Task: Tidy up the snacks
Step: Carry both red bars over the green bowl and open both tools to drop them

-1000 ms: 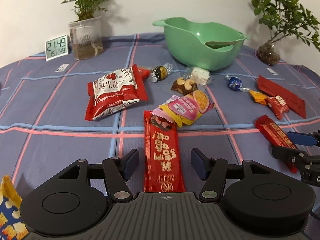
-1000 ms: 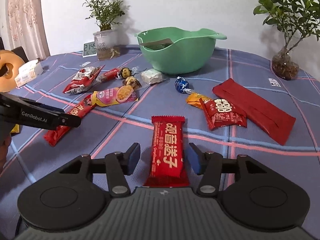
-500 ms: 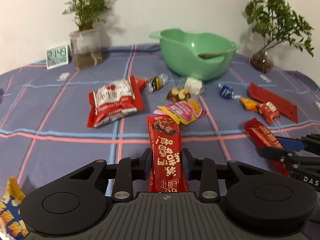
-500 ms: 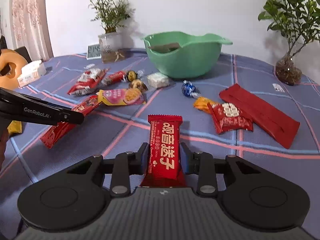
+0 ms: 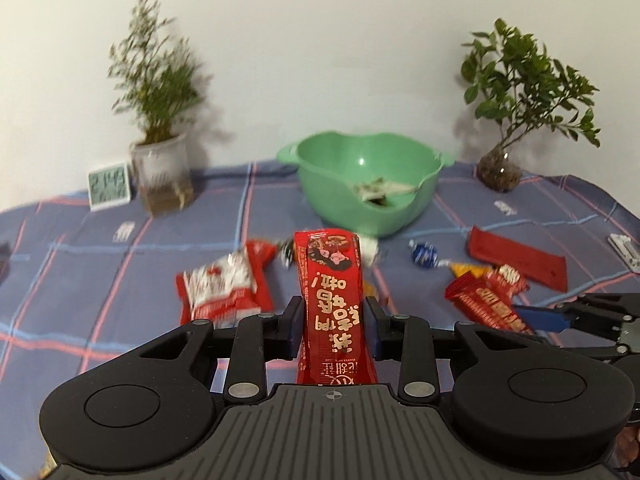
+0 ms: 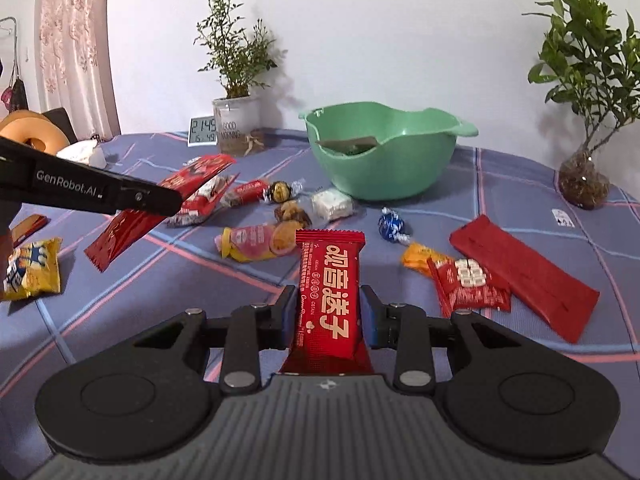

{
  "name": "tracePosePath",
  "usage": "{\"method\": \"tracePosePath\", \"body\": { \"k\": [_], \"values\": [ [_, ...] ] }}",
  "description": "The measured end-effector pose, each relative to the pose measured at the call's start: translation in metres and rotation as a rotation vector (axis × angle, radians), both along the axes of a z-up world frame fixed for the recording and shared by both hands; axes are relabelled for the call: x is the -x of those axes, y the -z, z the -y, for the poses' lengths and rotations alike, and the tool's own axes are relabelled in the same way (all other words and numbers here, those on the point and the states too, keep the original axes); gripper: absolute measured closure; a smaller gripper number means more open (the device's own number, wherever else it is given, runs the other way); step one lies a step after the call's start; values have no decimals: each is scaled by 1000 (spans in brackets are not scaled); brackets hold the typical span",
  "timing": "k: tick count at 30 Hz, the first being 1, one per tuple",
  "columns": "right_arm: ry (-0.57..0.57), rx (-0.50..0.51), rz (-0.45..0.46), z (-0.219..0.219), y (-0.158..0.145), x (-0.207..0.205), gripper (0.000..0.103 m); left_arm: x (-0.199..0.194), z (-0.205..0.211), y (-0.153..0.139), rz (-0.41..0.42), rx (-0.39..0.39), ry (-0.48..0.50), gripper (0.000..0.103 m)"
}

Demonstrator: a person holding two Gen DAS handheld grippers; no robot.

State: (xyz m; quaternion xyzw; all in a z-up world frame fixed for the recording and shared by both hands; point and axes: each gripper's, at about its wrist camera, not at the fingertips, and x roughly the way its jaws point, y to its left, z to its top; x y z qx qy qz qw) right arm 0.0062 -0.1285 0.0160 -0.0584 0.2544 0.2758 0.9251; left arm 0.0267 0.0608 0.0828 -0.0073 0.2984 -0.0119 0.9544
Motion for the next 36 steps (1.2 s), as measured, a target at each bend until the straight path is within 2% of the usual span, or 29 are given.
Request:
{"method": "tracePosePath", "body": {
  "k": [8, 16, 22, 28, 29, 30, 31, 33, 36],
  "values": [
    [12, -96, 19, 0, -26, -45, 65, -51, 9, -34, 79, -28, 48, 12],
    [51, -218, 31, 0, -55, -122, 65, -126, 12, -53, 99, 2, 57, 12],
    [89, -276, -1, -2, -52, -177, 65, -172, 9, -51, 90, 39, 40, 12],
    [127, -278, -29, -5, -39, -211, 64, -201, 12, -38, 77, 65, 40, 9],
    [128, -277, -28, -6, -38, -214, 63, -204, 13, -36, 74, 73, 46, 2],
    [126, -276, -27, -6, -36, -215, 60, -206, 13, -34, 73, 81, 48, 0],
    [126, -275, -29, -7, -35, -217, 60, -207, 14, -33, 76, 81, 41, 0],
    [120, -279, -36, -8, -35, -214, 40, -201, 14, -33, 88, 79, 42, 0],
    [106, -277, -4, -6, -37, -199, 35, -183, 14, -36, 116, 68, 52, 0]
  ]
}}
